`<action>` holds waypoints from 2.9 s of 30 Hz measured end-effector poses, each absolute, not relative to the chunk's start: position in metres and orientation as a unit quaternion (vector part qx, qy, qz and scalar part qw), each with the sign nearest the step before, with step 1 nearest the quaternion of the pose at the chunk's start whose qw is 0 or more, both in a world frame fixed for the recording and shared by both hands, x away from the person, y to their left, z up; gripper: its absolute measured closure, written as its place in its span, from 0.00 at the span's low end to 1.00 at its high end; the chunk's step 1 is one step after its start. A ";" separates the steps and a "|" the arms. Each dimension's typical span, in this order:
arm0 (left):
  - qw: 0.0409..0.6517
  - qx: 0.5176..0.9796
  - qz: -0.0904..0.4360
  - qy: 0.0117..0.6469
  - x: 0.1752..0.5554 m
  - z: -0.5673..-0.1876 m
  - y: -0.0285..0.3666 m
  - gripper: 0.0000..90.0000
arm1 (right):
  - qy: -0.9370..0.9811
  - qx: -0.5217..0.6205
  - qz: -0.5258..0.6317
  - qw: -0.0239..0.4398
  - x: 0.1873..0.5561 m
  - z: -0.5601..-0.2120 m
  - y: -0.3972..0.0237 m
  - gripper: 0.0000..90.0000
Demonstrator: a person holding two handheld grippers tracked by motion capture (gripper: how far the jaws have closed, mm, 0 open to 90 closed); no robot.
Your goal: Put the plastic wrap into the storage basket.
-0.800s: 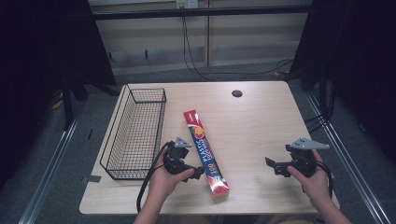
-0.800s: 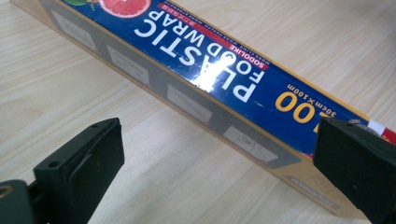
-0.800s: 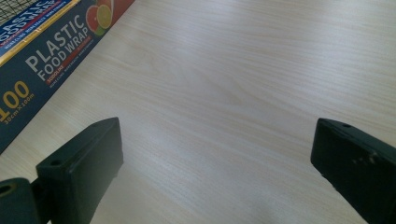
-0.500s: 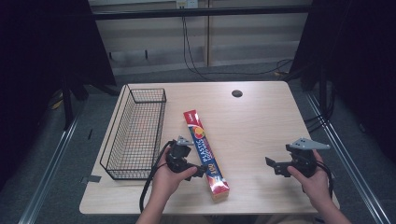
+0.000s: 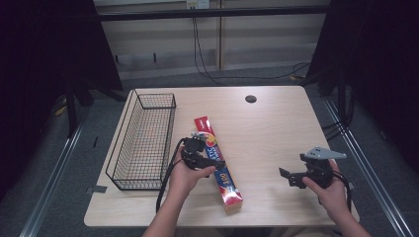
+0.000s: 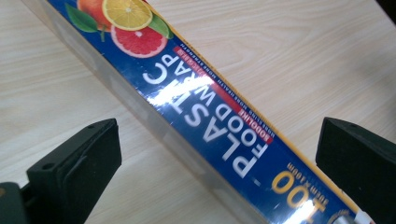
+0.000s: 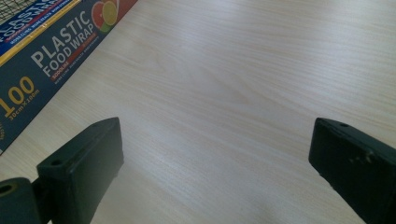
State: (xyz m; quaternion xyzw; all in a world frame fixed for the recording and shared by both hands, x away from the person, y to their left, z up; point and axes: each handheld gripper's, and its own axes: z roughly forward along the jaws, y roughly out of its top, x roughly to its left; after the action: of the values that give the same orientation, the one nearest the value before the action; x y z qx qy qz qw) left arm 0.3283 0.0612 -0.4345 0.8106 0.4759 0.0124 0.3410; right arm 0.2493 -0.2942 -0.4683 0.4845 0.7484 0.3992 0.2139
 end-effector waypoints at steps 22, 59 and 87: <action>0.287 0.784 0.011 0.551 0.360 -0.453 0.038 0.07 | 0.745 0.483 0.405 0.218 0.249 -0.465 -0.295 0.03; 0.241 0.756 -0.022 0.608 0.371 -0.459 0.031 0.22 | 0.740 0.486 0.408 0.225 0.249 -0.461 -0.299 0.04; 0.183 0.756 0.015 0.628 0.378 -0.443 0.045 0.47 | 0.736 0.487 0.411 0.227 0.249 -0.461 -0.300 0.04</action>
State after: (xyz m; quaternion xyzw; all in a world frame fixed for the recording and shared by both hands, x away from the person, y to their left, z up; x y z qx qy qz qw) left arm 0.3781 0.0455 -0.4429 0.7562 0.6282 0.0154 0.1826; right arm 0.2489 -0.2999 -0.4606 0.4871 0.7364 0.4108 0.2273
